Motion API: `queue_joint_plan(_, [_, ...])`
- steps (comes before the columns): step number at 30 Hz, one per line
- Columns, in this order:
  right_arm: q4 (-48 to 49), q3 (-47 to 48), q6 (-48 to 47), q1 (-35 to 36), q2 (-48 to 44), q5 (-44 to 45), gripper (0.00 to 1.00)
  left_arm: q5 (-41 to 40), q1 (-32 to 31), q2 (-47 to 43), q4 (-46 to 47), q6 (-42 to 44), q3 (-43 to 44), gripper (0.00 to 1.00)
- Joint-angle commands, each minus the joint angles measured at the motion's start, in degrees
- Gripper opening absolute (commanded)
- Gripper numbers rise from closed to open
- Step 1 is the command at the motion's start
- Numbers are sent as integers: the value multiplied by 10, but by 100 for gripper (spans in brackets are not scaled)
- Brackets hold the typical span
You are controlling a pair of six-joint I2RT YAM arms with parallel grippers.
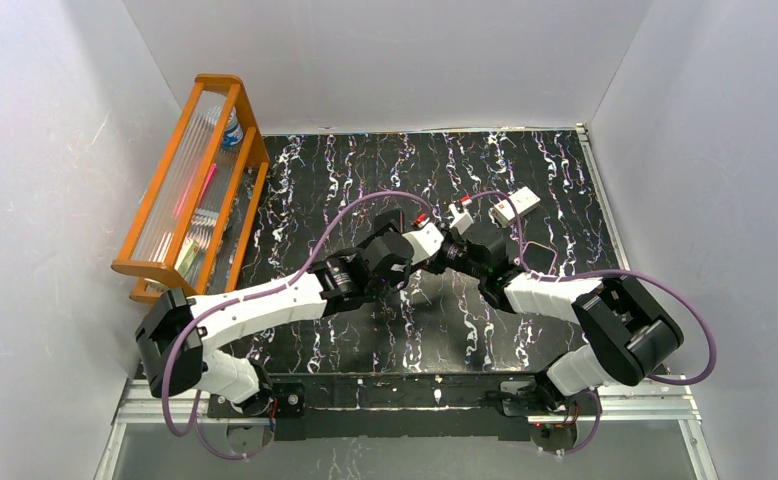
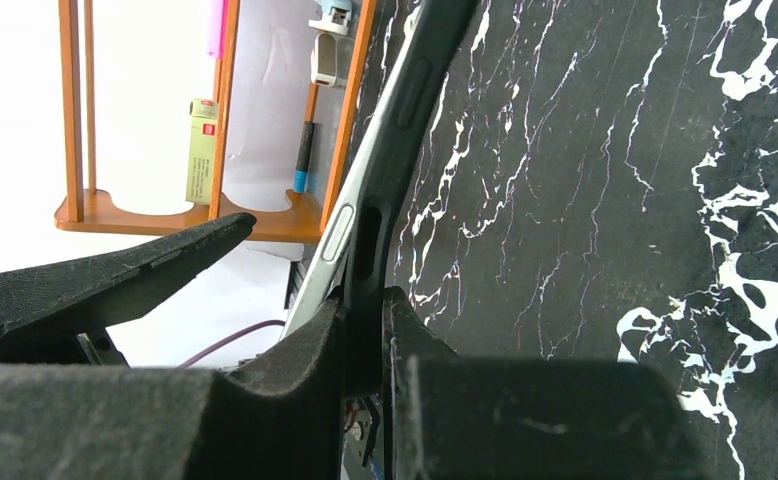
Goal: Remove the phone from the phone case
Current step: Remove the phone case from the phone.
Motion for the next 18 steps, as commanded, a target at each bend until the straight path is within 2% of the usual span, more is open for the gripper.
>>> queue_joint_plan(1, [75, 19, 16, -1, -20, -22, 1, -50, -1, 9, 8, 19, -14, 53])
queue_joint_plan(6, [81, 26, 23, -1, -12, -35, 1, -68, -1, 19, 15, 27, -27, 52])
queue_joint_plan(13, [99, 29, 45, -1, -7, -57, 1, -110, 0, 51, 25, 32, -39, 44])
queue_joint_plan(16, [92, 26, 45, -1, -15, -50, 1, -120, 3, 60, 27, 33, -39, 35])
queue_joint_plan(18, [90, 25, 45, -1, -21, -46, 1, -118, 4, 61, 28, 30, -38, 23])
